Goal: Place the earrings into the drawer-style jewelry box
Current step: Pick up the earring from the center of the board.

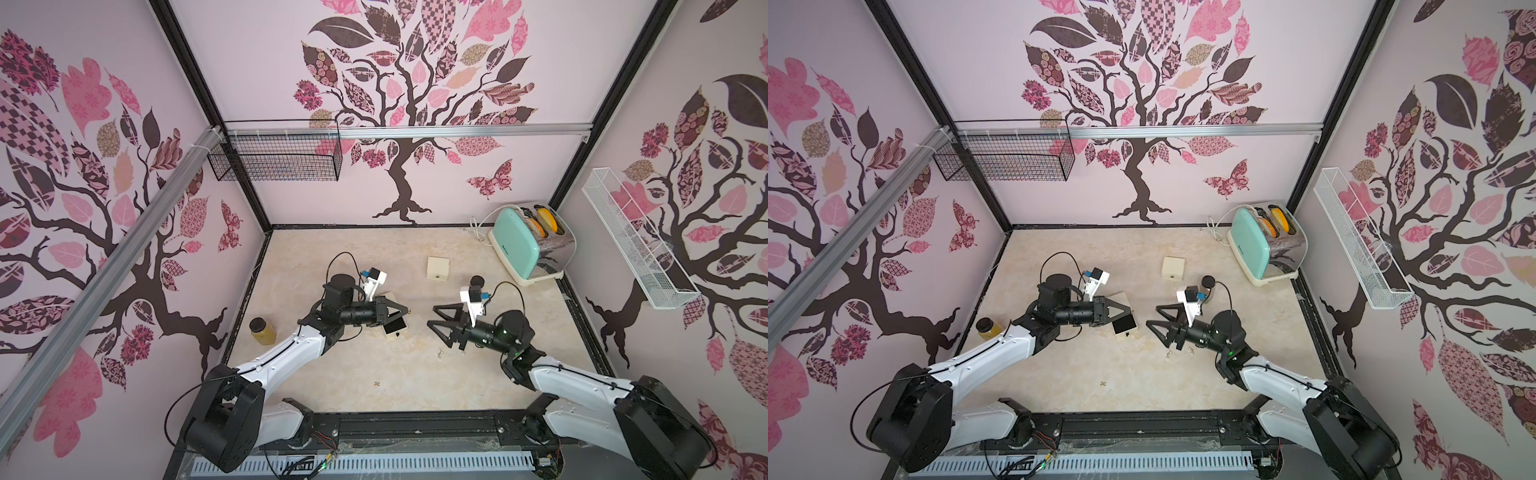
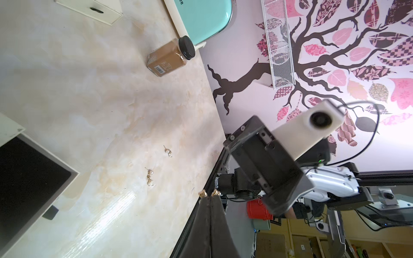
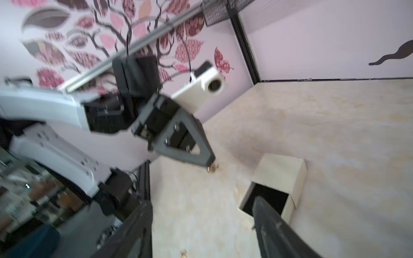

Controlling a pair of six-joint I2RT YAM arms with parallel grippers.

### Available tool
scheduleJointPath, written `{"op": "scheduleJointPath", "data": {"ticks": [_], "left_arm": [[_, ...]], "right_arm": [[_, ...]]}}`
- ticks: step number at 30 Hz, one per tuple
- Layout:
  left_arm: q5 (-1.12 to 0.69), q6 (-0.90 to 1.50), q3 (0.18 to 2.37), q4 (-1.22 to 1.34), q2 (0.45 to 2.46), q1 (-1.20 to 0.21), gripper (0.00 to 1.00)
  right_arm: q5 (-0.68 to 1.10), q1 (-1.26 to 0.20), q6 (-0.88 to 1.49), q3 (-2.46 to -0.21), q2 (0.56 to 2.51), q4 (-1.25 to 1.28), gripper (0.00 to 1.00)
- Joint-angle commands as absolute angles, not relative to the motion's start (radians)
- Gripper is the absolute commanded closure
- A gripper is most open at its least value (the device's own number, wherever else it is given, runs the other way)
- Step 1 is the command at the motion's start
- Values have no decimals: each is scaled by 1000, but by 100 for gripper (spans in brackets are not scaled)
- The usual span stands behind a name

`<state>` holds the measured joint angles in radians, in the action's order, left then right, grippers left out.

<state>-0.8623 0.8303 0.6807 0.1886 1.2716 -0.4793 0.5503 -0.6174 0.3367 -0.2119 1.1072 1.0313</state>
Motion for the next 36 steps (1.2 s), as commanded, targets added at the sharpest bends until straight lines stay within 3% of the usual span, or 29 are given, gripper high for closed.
{"op": "scheduleJointPath", "data": {"ticks": [1,5,11,18,31,36], "left_arm": [[-932,802,697,180,1253,-476,100],[-987,795,691,213,1267,-476,100],[-1045,809,679,270,1278,-476,100],[-1077,801,680,274,1273,-475,100],[-1098,774,669,263,1253,-476,100],[-1098,774,670,262,1252,-476,100]], "right_arm": [[496,-631,71,-223,1121,1174,29],[539,-659,33,-183,1157,1309,32],[505,-696,-90,-187,1200,1317,49],[431,-768,-183,-237,1263,1287,54],[410,-772,-210,-302,1323,1263,55],[435,-772,-203,-331,1334,1244,62]]}}
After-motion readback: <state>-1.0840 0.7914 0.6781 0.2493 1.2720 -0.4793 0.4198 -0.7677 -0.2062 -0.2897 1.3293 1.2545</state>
